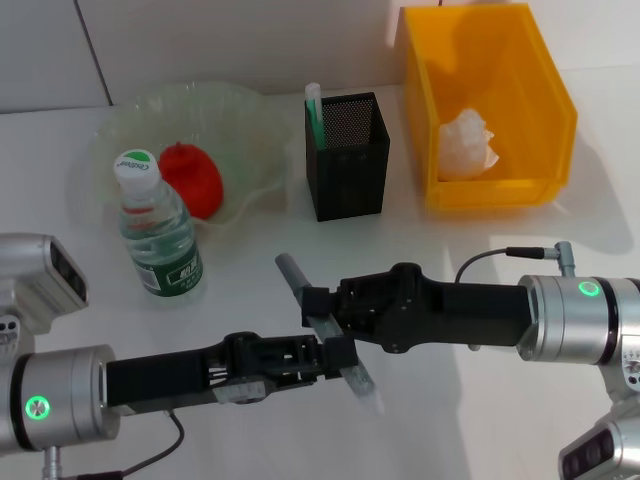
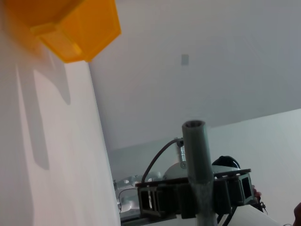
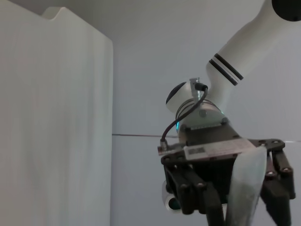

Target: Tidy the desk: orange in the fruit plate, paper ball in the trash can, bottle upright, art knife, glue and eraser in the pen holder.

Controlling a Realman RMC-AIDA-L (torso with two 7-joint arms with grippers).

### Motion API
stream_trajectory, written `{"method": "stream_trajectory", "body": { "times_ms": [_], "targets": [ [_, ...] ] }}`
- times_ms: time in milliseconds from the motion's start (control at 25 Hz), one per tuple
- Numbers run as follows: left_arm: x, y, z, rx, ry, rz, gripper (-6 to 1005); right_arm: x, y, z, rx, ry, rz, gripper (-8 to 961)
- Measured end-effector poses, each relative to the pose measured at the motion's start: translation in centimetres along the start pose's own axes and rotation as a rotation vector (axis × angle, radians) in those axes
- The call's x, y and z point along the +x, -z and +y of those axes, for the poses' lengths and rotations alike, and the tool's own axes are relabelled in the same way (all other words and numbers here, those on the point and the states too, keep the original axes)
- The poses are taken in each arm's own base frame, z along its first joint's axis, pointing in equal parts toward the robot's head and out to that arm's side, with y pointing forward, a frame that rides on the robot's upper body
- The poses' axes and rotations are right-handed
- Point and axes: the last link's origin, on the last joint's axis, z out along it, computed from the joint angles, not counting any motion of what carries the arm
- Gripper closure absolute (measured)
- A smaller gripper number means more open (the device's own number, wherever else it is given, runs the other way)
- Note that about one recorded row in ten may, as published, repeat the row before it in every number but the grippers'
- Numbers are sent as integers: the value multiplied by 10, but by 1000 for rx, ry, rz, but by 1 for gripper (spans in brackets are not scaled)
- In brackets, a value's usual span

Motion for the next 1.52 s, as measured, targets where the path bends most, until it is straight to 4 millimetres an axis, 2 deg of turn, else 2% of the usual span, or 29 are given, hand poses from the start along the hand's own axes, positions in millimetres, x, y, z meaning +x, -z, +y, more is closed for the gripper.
{"method": "stream_trajectory", "body": {
  "times_ms": [120, 280, 440, 600, 640, 680, 800, 920, 960, 1000, 1120, 1200, 1280, 1360, 1440, 1480, 1520],
  "targets": [
    [-1, 0, 0, -1, 4, -2, 783, 1, 1, 0, 5, 3, 11, 812],
    [-3, 2, -2, 4, 12, 9, 609, 9, 2, -6, 55, -24, 83, 813],
    [-11, 7, -5, 6, -27, 14, 559, 20, 3, -10, 96, -99, 162, 813],
    [-18, 18, 1, -27, -234, 29, 545, 34, 6, -18, 185, -263, 248, 813],
    [-18, 18, 1, -27, -234, 29, 545, 37, 5, -20, 214, -314, 266, 813],
    [-20, 30, 3, -12, -348, 65, 545, 41, 5, -21, 245, -369, 286, 813],
    [-20, 56, 3, 57, -492, 155, 544, 52, 0, -26, 340, -547, 331, 813],
    [-24, 98, 2, 169, -655, 309, 543, 63, -6, -30, 431, -729, 359, 813],
    [-24, 98, 2, 169, -655, 309, 543, 66, -8, -30, 459, -786, 367, 813],
    [-29, 124, 2, 254, -754, 415, 542, 67, -10, -30, 473, -820, 374, 813],
    [-43, 153, 0, 380, -873, 572, 542, 74, -18, -28, 517, -923, 406, 813],
    [-48, 160, -1, 423, -912, 616, 541, 81, -21, -27, 543, -1001, 432, 813],
    [-70, 189, -5, 600, -1005, 822, 541, 88, -23, -25, 555, -1072, 460, 813],
    [-85, 202, -10, 699, -1029, 962, 540, 94, -25, -22, 554, -1134, 486, 813],
    [-85, 202, -10, 699, -1029, 962, 539, 99, -27, -18, 543, -1183, 514, 813],
    [-111, 212, -17, 915, -1103, 1137, 539, 103, -28, -15, 532, -1220, 540, 813],
    [-123, 210, -21, 1039, -1141, 1193, 539, 103, -28, -15, 532, -1220, 540, 813]
  ]
}}
